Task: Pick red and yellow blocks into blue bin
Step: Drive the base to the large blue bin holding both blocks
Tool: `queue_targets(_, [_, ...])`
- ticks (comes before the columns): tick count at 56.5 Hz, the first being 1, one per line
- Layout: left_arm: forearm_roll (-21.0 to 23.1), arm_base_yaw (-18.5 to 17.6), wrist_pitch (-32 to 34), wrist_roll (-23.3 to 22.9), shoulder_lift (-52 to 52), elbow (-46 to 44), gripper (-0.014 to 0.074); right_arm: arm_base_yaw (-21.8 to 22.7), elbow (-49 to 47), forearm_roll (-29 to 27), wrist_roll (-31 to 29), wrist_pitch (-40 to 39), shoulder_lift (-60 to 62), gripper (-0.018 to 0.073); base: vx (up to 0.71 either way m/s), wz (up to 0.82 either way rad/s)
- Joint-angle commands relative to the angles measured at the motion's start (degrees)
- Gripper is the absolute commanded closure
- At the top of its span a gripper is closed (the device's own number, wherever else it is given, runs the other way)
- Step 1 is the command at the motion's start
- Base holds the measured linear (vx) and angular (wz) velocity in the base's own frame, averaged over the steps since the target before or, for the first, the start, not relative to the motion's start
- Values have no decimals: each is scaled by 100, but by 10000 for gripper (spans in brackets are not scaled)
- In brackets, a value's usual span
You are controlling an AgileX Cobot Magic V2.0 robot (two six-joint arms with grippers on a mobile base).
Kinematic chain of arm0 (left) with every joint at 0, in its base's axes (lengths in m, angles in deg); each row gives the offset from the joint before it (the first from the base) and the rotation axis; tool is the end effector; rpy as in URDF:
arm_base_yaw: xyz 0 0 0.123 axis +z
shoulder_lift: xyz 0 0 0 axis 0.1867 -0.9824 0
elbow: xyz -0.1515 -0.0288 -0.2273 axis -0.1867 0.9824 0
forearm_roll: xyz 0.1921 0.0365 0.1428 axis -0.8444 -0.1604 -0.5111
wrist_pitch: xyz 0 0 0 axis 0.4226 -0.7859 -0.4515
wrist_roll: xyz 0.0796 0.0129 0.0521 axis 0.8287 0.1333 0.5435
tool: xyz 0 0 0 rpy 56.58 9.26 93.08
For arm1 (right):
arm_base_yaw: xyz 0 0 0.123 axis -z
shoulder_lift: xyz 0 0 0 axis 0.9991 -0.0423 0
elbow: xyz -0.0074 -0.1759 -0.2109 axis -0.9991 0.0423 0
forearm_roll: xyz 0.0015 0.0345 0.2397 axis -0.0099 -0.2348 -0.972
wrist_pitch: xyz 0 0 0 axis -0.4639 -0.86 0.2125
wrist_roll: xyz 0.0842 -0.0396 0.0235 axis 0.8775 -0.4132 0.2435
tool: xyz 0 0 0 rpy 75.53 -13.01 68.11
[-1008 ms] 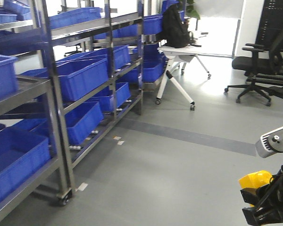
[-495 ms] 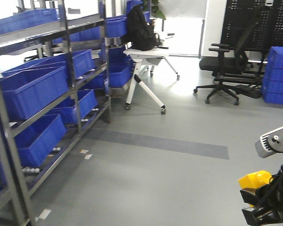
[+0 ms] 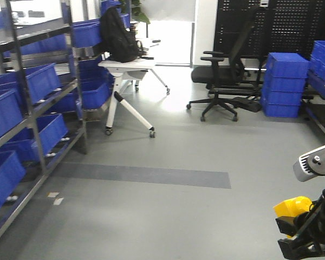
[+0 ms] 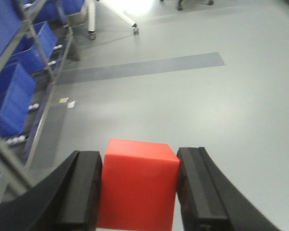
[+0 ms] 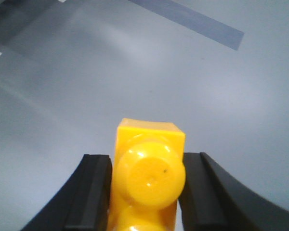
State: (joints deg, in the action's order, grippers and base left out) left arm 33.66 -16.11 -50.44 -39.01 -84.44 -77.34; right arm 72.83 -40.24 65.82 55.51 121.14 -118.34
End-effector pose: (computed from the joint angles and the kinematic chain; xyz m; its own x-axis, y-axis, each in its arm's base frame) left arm 0.0575 -0.0078 0.3325 -0.3936 0.1431 -0.9081 0.1589 0.9835 0.0861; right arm 0.2049 0.0526 0.3302 -0.5911 -0.3220 -0.7395 -0.3452 0.9296 -0.1289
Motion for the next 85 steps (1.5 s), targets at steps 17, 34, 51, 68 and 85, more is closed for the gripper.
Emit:
queue_targets(17, [29, -29, 492, -49, -87, -133, 325, -8, -172, 39, -21, -378, 108, 333, 30, -25])
queue_targets(34, [29, -29, 492, -49, -87, -133, 325, -8, -172, 39, -21, -378, 108, 333, 30, -13])
queue_targets(51, [29, -29, 492, -49, -87, -133, 325, -8, -172, 39, -21, -378, 108, 333, 30, 9])
queue_targets(68, [29, -29, 492, -49, -87, -133, 325, -8, -172, 39, -21, -378, 108, 333, 29, 40])
queue_targets(85, [29, -29, 492, -49, -87, -133, 325, -8, -172, 39, -21, -378, 108, 333, 26, 43])
